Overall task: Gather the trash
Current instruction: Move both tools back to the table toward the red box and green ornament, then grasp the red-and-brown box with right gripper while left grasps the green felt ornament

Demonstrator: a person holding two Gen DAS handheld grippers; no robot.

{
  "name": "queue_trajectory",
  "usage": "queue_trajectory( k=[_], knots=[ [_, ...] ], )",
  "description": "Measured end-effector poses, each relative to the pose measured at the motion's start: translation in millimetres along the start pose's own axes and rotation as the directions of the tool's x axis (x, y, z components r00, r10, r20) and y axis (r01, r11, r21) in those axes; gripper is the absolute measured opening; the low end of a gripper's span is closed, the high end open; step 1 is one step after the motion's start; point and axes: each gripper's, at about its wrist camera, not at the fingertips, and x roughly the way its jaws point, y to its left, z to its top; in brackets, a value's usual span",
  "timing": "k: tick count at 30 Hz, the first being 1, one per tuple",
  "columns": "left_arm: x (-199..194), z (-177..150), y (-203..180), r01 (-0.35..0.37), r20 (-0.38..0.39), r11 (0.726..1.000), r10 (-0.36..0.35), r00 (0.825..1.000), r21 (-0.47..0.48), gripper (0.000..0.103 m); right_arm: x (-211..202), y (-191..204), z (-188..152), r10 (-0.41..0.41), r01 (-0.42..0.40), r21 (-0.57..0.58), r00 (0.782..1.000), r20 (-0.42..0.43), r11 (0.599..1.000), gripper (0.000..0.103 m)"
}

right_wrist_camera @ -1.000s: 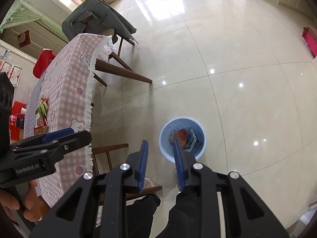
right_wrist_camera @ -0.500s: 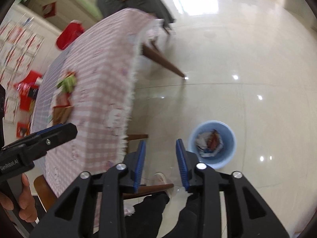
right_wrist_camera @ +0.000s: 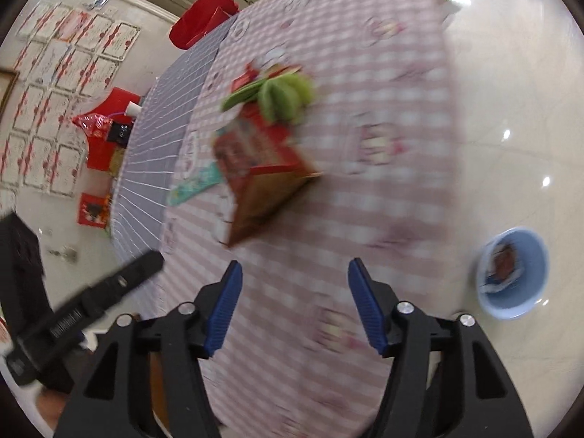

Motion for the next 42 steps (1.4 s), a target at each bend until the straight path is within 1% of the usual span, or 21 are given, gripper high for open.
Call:
queue_trajectory(
  k=[2, 7, 11, 12, 13, 14, 15, 18, 20, 23, 25, 27, 28, 30, 32, 36, 37, 39, 42],
  knots=[
    [2, 5, 18, -0.01, -0.001, 1.0, 0.01, 1.0, -0.013, 0.07, 17, 15, 5, 0.016, -0.015, 0.036, 1.0, -0.003, 0.999, 0.062],
    [13, 21, 52, -0.012, -0.007, 0.999, 0.012, 1.0, -0.044, 0.071, 43, 33, 17, -0.013, 0.01, 0.116, 1.0, 0.02, 0.993, 0.065],
    [22, 36, 70, 0.006, -0.014, 0.997, -0.007, 1.0, -0.073, 0.071, 55, 36, 27, -0.105, 0.098, 0.143, 0.994, 0.043, 0.985, 0.064],
    [23, 39, 72, 0.015, -0.014, 0.997, -0.016, 1.0, -0.076, 0.071, 55, 34, 30, -0.114, 0.105, 0.15, 0.992, 0.052, 0.983, 0.054],
    [23, 43, 72, 0.027, -0.013, 0.997, -0.028, 1.0, -0.074, 0.071, 55, 33, 32, -0.122, 0.112, 0.155, 0.991, 0.06, 0.982, 0.047],
    [24, 45, 71, 0.033, -0.01, 0.997, -0.034, 0.999, -0.068, 0.071, 54, 30, 34, -0.129, 0.117, 0.161, 0.99, 0.064, 0.98, 0.034],
    [24, 48, 70, 0.039, -0.006, 0.998, -0.039, 0.999, -0.058, 0.071, 52, 27, 36, -0.123, 0.11, 0.17, 0.99, 0.068, 0.979, 0.026],
    [21, 53, 66, 0.067, 0.005, 0.997, -0.067, 0.998, -0.046, 0.071, 46, 24, 40, -0.119, 0.105, 0.163, 0.989, 0.083, 0.981, 0.012],
    [15, 56, 64, 0.09, 0.04, 0.995, -0.088, 0.995, -0.053, 0.071, 38, 25, 43, -0.1, 0.085, 0.142, 0.99, 0.102, 0.986, 0.007],
    [7, 59, 60, 0.124, 0.077, 0.991, -0.119, 0.99, -0.052, 0.071, 17, 36, 47, -0.066, 0.055, 0.073, 0.986, 0.15, 0.996, 0.005],
    [2, 61, 55, 0.142, 0.102, 0.989, -0.136, 0.985, -0.052, 0.071, 4, 43, 51, -0.055, 0.048, 0.044, 0.981, 0.187, 0.998, 0.005],
    [0, 65, 47, 0.165, 0.122, 0.985, -0.158, 0.98, -0.056, 0.071, -14, 49, 57, -0.058, 0.055, 0.018, 0.968, 0.243, 0.998, 0.005],
    [2, 68, 41, 0.174, 0.119, 0.983, -0.168, 0.979, -0.048, 0.071, -27, 50, 63, -0.076, 0.076, 0.009, 0.955, 0.287, 0.997, 0.005],
    [11, 75, 23, 0.177, 0.095, 0.984, -0.175, 0.98, -0.01, 0.071, -41, 47, 72, -0.111, 0.114, 0.009, 0.936, 0.333, 0.993, 0.005],
    [21, 81, 2, 0.191, 0.09, 0.981, -0.193, 0.977, 0.029, 0.071, -55, 33, 83, -0.153, 0.15, 0.037, 0.915, 0.374, 0.988, 0.005],
    [46, 89, -43, 0.223, 0.056, 0.97, -0.229, 0.972, 0.095, 0.071, -64, 4, 98, -0.209, 0.18, 0.109, 0.89, 0.405, 0.978, 0.005],
    [52, 90, -54, 0.228, 0.048, 0.967, -0.234, 0.971, 0.11, 0.071, -65, -2, 100, -0.218, 0.184, 0.122, 0.887, 0.408, 0.975, 0.005],
    [67, 93, -77, 0.228, 0.033, 0.962, -0.235, 0.971, 0.148, 0.071, -68, -17, 102, -0.223, 0.172, 0.158, 0.887, 0.405, 0.972, 0.005],
    [86, 97, -97, 0.218, 0.017, 0.959, -0.224, 0.974, 0.18, 0.071, -71, -35, 102, -0.225, 0.158, 0.192, 0.885, 0.407, 0.969, 0.005]
  ],
)
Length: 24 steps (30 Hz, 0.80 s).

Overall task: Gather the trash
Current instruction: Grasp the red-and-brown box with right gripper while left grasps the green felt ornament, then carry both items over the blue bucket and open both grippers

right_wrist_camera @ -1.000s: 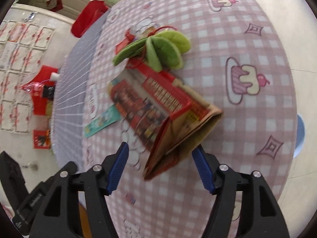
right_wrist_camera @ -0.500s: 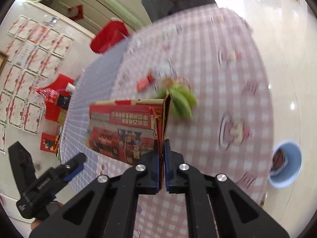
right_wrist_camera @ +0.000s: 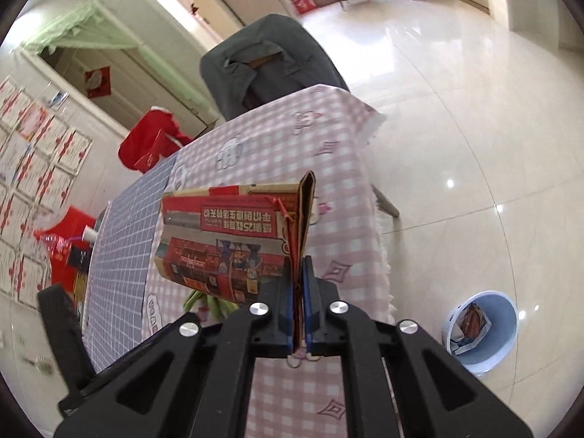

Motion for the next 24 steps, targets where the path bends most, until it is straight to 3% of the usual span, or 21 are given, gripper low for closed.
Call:
queue_trajectory(
  k=[2, 3, 4, 7, 16, 24],
  knots=[
    [12, 4, -2, -0.022, -0.006, 1.0, 0.022, 1.0, -0.003, 0.07, 1, -11, 1, 0.0, 0.0, 0.018, 1.0, -0.005, 1.0, 0.005],
    [18, 5, -1, -0.03, -0.018, 0.999, 0.029, 0.999, -0.013, 0.062, 0, -15, 2, 0.001, -0.001, 0.023, 1.0, -0.007, 1.0, 0.005],
    [22, 6, 0, -0.021, -0.034, 0.999, 0.02, 0.999, -0.024, 0.04, 1, -21, 3, 0.008, -0.007, 0.038, 1.0, -0.013, 0.999, 0.005],
    [31, 6, 0, -0.017, -0.079, 0.999, 0.015, 0.997, -0.033, 0.005, 1, -30, 3, 0.017, -0.016, 0.055, 1.0, -0.023, 0.998, 0.005],
    [-27, -12, -25, -0.005, 0.022, 1.0, 0.006, 1.0, -0.029, 0.003, -14, -45, 13, 0.073, -0.071, 0.044, 0.997, -0.041, 0.996, 0.005],
    [-75, -38, -80, 0.038, 0.073, 0.999, -0.038, 0.997, -0.002, 0.003, -50, -72, 28, 0.112, -0.111, 0.024, 0.993, -0.044, 0.994, 0.005]
  ],
)
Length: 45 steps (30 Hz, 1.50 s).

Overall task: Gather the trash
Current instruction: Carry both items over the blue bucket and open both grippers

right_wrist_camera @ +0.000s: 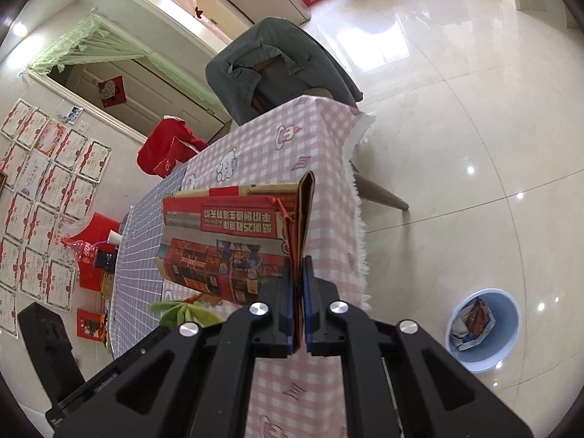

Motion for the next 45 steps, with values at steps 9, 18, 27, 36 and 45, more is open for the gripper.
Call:
queue_trajectory(
  k=[9, 18, 27, 36, 45],
  knots=[
    [5, -43, -104, 0.106, -0.081, 0.986, -0.097, 0.992, 0.126, 0.003, -76, -78, -1, -0.08, 0.08, -0.001, 0.996, 0.037, 0.997, 0.005],
    [53, -98, -206, 0.188, -0.254, 0.941, -0.115, 0.96, 0.282, 0.003, -127, -172, -35, -0.21, 0.207, 0.072, 0.977, 0.035, 0.976, 0.005],
    [94, -140, -261, 0.235, -0.387, 0.893, -0.075, 0.919, 0.384, 0.003, -165, -239, -57, -0.279, 0.269, 0.172, 0.96, 0.036, 0.948, 0.005],
    [113, -151, -290, 0.229, -0.431, 0.861, -0.012, 0.902, 0.455, 0.033, -180, -273, -68, -0.297, 0.283, 0.236, 0.955, 0.023, 0.93, 0.005],
    [106, -152, -284, 0.186, -0.406, 0.872, 0.016, 0.914, 0.453, 0.071, -178, -279, -76, -0.301, 0.292, 0.239, 0.954, 0.002, 0.926, 0.005]
  ],
)
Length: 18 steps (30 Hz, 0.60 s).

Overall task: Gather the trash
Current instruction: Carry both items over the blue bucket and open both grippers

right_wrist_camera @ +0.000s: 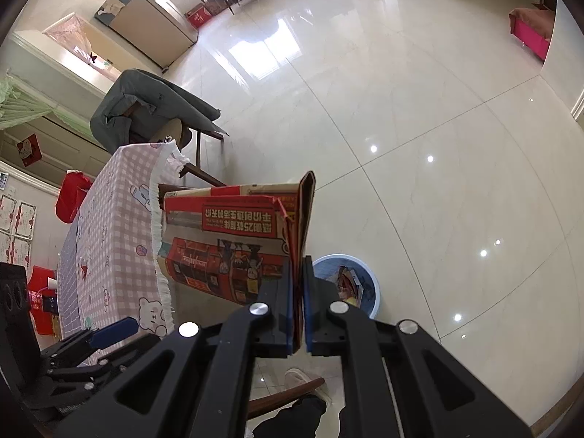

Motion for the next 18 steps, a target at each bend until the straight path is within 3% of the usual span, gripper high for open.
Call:
queue_trajectory(
  k=[18],
  knots=[
    [-16, -12, 75, -0.086, -0.001, 0.977, 0.087, 0.996, -0.196, 0.072, 40, 38, -20, -0.021, 0.012, -0.081, 0.994, -0.111, 0.997, 0.006]
  ],
)
